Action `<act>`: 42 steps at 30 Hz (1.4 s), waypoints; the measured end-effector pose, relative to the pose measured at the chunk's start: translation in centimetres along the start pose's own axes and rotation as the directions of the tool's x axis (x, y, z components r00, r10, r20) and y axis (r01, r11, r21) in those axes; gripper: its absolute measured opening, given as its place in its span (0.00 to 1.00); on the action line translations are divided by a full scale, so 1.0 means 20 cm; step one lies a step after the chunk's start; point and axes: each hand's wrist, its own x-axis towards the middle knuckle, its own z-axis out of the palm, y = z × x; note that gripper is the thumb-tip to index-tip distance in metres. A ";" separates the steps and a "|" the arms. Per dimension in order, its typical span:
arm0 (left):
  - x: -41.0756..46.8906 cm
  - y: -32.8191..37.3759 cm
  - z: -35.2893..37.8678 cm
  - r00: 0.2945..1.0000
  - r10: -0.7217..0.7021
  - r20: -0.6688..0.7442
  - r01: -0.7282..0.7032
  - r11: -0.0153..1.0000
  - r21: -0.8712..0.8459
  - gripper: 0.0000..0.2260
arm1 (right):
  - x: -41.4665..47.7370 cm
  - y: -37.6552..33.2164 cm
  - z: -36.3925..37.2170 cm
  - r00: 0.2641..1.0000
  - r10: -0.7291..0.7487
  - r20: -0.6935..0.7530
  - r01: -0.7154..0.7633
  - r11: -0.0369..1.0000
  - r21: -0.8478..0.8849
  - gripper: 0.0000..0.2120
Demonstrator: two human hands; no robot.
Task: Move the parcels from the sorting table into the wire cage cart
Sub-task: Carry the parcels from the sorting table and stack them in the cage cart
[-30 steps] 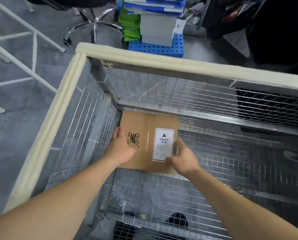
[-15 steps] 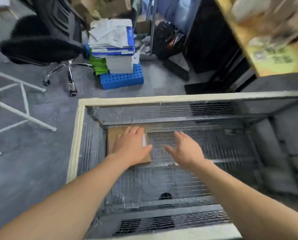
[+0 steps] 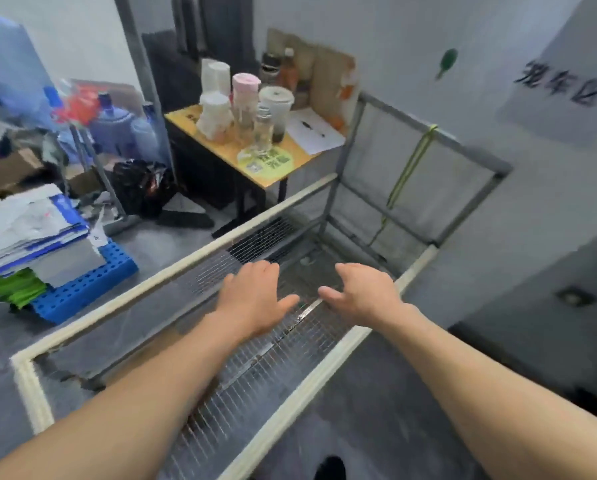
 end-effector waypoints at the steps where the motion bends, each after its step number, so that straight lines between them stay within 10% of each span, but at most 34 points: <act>1: 0.00 0.10 -0.02 0.999 0.048 0.001 -0.048 0.999 0.008 0.30 | -0.08 0.09 -0.04 0.999 0.044 -0.015 -0.044 0.999 0.014 0.23; 22: -0.61 2.21 0.03 0.706 0.708 -0.019 -0.706 0.706 0.056 0.35 | -1.90 1.51 -0.29 0.697 0.671 -0.254 -0.627 0.741 0.239 0.32; 42: -1.37 3.03 0.20 0.333 0.933 0.133 -0.929 0.349 -0.120 0.31 | -3.13 1.73 -0.16 0.232 0.941 -0.247 -0.858 0.318 0.404 0.28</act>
